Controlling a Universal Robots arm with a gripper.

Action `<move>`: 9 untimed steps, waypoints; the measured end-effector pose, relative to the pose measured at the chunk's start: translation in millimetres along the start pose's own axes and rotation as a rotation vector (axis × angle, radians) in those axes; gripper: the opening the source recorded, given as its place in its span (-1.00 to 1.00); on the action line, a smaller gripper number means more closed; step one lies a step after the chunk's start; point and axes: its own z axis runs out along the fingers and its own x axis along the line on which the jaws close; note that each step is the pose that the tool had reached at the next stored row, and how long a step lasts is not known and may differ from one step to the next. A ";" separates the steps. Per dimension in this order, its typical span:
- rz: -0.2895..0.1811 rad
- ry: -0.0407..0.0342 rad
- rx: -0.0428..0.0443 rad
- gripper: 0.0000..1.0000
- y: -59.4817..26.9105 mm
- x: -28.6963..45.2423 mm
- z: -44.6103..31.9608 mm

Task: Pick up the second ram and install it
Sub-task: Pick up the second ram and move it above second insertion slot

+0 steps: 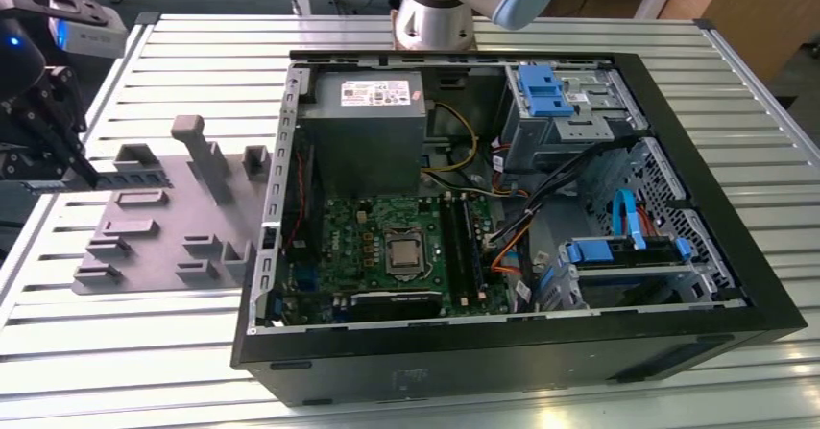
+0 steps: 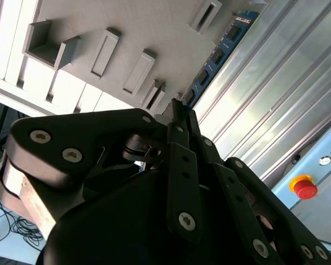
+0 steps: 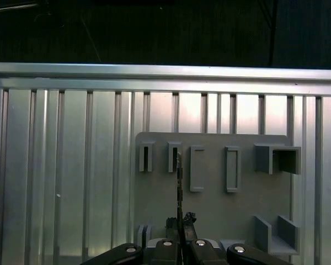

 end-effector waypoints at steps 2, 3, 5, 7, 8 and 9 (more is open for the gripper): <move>0.000 0.0000 0.0000 -0.72 0.0 0.0 -0.4; 0.000 0.0000 0.0000 -0.72 0.0 0.0 -0.6; 0.000 0.0000 0.0000 -0.72 0.0 0.0 -1.1; 0.000 0.0000 -0.0001 -0.72 0.0 0.0 -1.6; 0.000 0.0000 0.0000 -0.72 0.0 0.0 -1.8; 0.000 0.0000 -0.0001 -0.72 0.0 0.0 -2.1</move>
